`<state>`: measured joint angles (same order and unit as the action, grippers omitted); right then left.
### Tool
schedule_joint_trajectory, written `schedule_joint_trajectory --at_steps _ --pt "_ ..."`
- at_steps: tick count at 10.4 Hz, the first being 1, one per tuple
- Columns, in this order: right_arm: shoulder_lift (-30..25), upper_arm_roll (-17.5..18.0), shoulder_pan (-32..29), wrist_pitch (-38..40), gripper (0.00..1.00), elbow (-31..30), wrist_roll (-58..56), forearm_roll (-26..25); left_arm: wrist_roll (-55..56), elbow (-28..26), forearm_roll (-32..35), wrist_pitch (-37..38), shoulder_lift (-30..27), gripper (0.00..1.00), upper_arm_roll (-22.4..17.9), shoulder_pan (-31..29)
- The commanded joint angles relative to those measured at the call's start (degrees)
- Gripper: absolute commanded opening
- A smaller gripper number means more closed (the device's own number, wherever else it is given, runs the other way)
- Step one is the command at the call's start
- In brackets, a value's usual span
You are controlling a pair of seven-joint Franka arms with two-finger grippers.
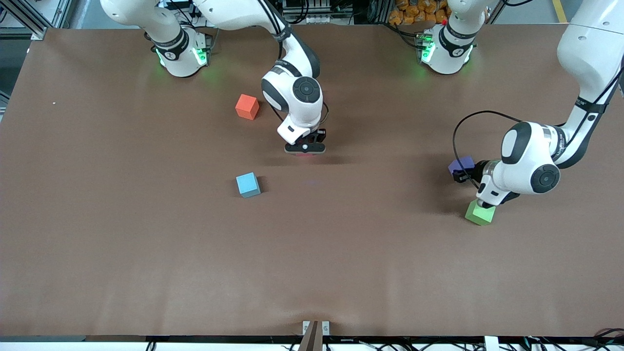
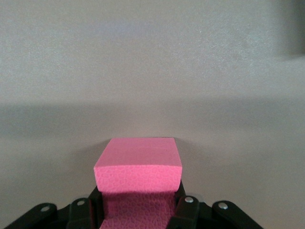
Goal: Arrange blocks into number 1
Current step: 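Carry the purple cube to the line while the right gripper withdraws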
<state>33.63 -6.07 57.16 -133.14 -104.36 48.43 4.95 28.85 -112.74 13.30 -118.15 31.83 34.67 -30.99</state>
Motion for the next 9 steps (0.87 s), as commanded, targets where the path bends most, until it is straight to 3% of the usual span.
schedule_joint_trajectory --at_steps 1,3,9 --pt "-0.4 0.2 0.2 0.3 0.08 -1.0 1.5 0.2 -1.7 3.7 -1.1 2.3 -2.0 0.00 3.7 0.5" --pt "-0.4 0.4 0.4 0.6 0.08 -0.5 2.0 0.2 -1.3 6.5 -0.6 3.3 -2.1 0.00 7.8 1.5" --pt "-1.3 0.7 0.8 0.9 0.07 0.3 2.8 0.2 2.6 16.6 -0.6 4.7 1.2 0.00 5.9 18.3"
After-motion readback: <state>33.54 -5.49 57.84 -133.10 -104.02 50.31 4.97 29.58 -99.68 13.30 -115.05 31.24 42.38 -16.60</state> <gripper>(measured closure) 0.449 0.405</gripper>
